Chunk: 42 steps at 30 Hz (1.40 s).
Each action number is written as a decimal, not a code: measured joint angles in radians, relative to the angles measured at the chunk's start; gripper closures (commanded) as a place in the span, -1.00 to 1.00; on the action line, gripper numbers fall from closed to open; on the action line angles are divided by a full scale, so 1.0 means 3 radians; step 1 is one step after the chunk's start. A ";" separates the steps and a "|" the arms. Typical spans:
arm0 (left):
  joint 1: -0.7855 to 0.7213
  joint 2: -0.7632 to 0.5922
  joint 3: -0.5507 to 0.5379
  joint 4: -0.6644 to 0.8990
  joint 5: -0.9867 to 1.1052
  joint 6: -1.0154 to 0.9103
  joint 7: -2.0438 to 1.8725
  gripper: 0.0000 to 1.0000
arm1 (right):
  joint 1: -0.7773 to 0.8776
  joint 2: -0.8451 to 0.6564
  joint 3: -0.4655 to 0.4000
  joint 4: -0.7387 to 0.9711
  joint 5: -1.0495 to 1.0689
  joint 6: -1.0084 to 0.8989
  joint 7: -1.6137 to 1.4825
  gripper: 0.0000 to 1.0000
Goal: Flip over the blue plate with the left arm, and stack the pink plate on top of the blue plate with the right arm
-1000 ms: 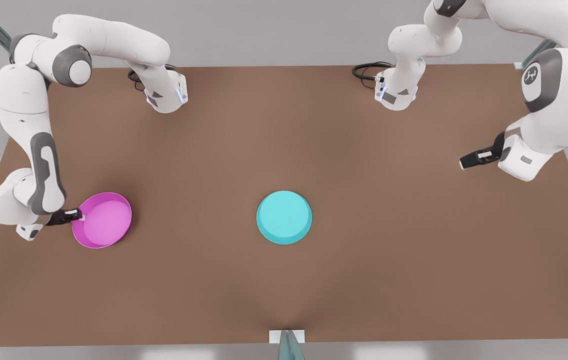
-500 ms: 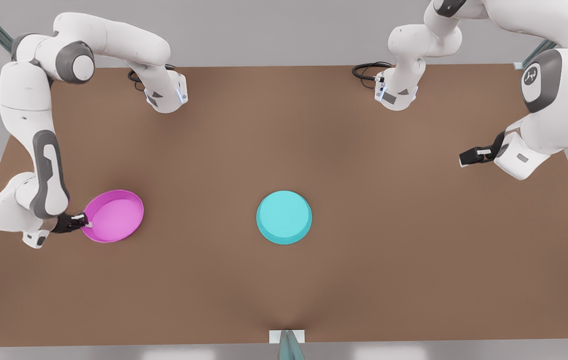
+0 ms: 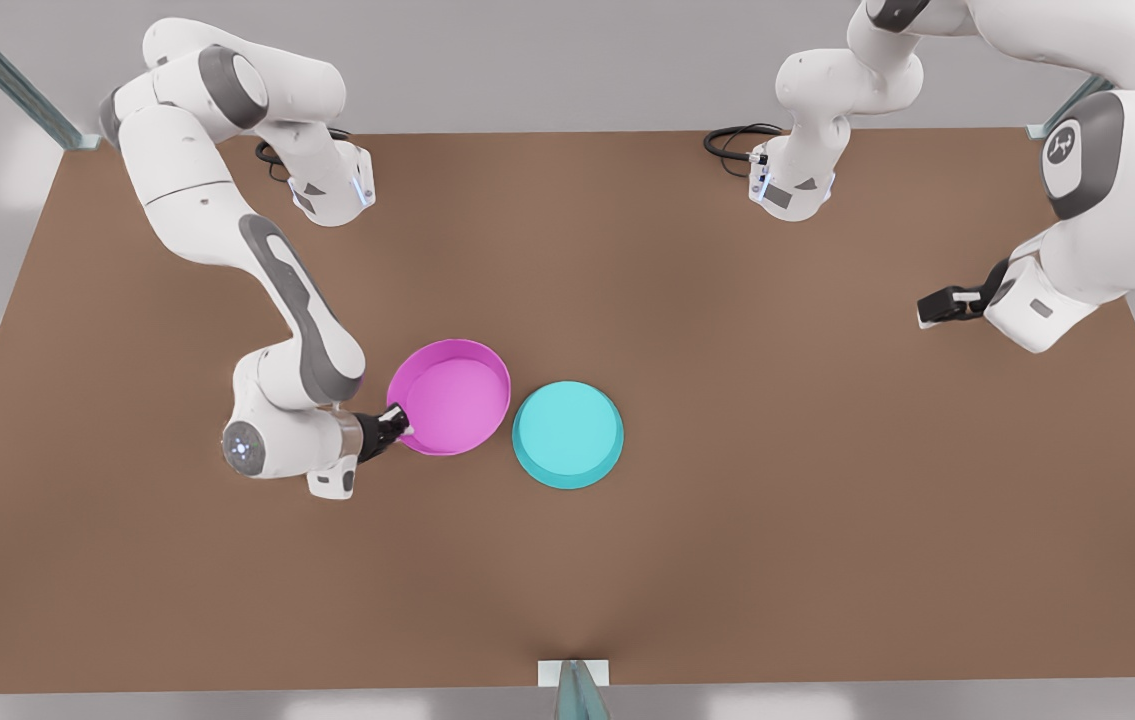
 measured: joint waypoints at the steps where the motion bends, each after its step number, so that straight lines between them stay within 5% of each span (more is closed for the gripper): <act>1: 0.0003 -0.0002 -0.0005 0.0000 -0.0003 -0.0001 0.0005 -1.00 | 0.0062 0.0008 0.0000 0.0005 0.0027 0.0008 0.0142 0.57; 18: 0.0008 -0.0003 0.0009 0.0005 0.0001 -0.0005 0.0138 -1.00 | 0.0823 0.0690 -0.0047 0.0427 0.0421 0.0493 0.2110 0.57; 19: 0.0005 -0.0003 0.0007 0.0005 0.0002 -0.0005 0.0155 -1.00 | 0.0824 0.0696 -0.0053 0.0437 0.0420 0.0509 0.2187 -0.42; 20: 0.0004 -0.0003 0.0006 0.0005 0.0002 -0.0005 0.0171 -1.00 | 0.0824 0.0698 -0.0058 0.0443 0.0418 0.0521 0.2261 -1.00; 27: 0.0005 -0.0003 0.0005 0.0005 0.0004 -0.0005 0.0259 -1.00 | 0.0662 0.0668 -0.0087 0.0949 0.0408 0.0360 0.2667 -1.00; 34: 0.0003 -0.0026 0.0017 0.0001 0.0005 -0.0005 0.0321 -1.00 | 0.0392 0.0177 -0.0478 0.2343 -0.0604 -0.1149 0.2750 -1.00; 39: 0.0006 -0.0189 0.0069 -0.0166 0.0008 0.0007 0.0364 -1.00 | 0.0238 -0.0980 -0.0637 0.1886 -0.1396 -0.2011 0.2336 -1.00; 42: -0.0001 -0.0214 0.0071 -0.0187 0.0007 0.0006 0.0385 -1.00 | 0.0370 -0.1350 -0.1157 0.1398 -0.1366 -0.2183 0.2159 -1.00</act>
